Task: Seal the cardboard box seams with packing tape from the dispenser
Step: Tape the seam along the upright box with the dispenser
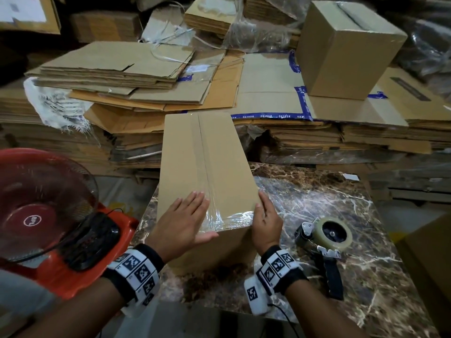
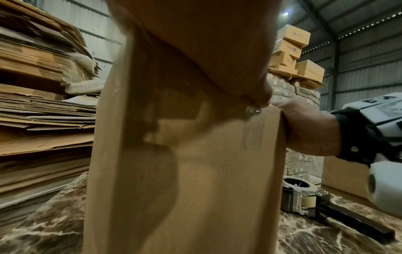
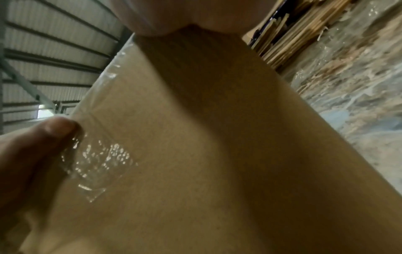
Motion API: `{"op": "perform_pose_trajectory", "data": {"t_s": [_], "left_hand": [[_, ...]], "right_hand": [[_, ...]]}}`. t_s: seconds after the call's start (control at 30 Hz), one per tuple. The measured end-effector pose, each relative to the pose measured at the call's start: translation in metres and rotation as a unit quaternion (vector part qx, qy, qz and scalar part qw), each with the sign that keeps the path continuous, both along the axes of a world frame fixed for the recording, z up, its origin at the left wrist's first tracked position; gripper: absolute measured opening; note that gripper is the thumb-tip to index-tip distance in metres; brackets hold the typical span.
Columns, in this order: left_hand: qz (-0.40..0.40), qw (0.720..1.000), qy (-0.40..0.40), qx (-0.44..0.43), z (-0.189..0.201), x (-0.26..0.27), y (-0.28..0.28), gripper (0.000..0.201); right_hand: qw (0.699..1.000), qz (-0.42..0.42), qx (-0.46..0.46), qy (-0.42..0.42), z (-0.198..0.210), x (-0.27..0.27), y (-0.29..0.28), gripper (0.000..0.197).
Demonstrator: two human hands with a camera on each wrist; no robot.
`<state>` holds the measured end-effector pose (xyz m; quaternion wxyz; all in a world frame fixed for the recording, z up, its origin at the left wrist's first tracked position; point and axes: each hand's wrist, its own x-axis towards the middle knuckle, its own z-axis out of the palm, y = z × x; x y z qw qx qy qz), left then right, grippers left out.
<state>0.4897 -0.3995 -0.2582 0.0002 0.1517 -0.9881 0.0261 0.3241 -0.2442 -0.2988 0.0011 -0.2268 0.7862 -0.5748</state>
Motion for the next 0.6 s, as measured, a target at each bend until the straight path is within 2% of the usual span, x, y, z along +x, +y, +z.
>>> {"op": "perform_pose_trajectory", "data": {"t_s": [0.07,0.13,0.23,0.3,0.37,0.4,0.47,0.5,0.53,0.6], "left_hand": [[0.002,1.000,0.007,-0.002,0.002,0.000,0.001,0.105],[0.002,1.000,0.009,-0.007,0.003,0.001,0.003,0.103],[0.009,1.000,0.012,-0.018,0.004,0.002,0.004,0.101],[0.012,1.000,0.017,-0.015,0.003,0.002,0.004,0.099],[0.012,1.000,0.021,-0.010,0.004,0.003,0.005,0.099],[0.010,1.000,0.022,-0.009,0.005,0.003,0.006,0.099],[0.004,1.000,0.024,0.007,0.008,0.005,0.006,0.097],[0.005,0.999,0.039,0.032,0.010,0.006,0.006,0.094],[0.013,0.995,0.071,0.067,0.011,0.007,0.005,0.090],[0.053,0.973,0.193,0.117,0.008,0.011,0.004,0.073]], "right_hand": [[0.999,0.033,0.000,-0.031,0.001,-0.002,0.002,0.057],[0.989,0.080,-0.022,-0.122,0.000,-0.002,0.006,0.064],[0.946,0.156,-0.040,-0.281,-0.004,-0.007,0.016,0.078],[0.930,0.201,0.017,-0.306,0.000,-0.015,0.023,0.083],[0.936,0.206,0.099,-0.268,0.007,-0.022,0.028,0.088],[0.946,0.193,0.136,-0.223,0.011,-0.023,0.028,0.095],[0.963,0.172,0.183,-0.099,0.024,-0.018,0.024,0.102],[0.966,0.166,0.198,-0.029,0.029,-0.013,0.019,0.099],[0.962,0.164,0.215,0.030,0.035,-0.005,0.013,0.094],[0.938,0.159,0.292,0.100,0.045,0.011,0.002,0.086]]}}
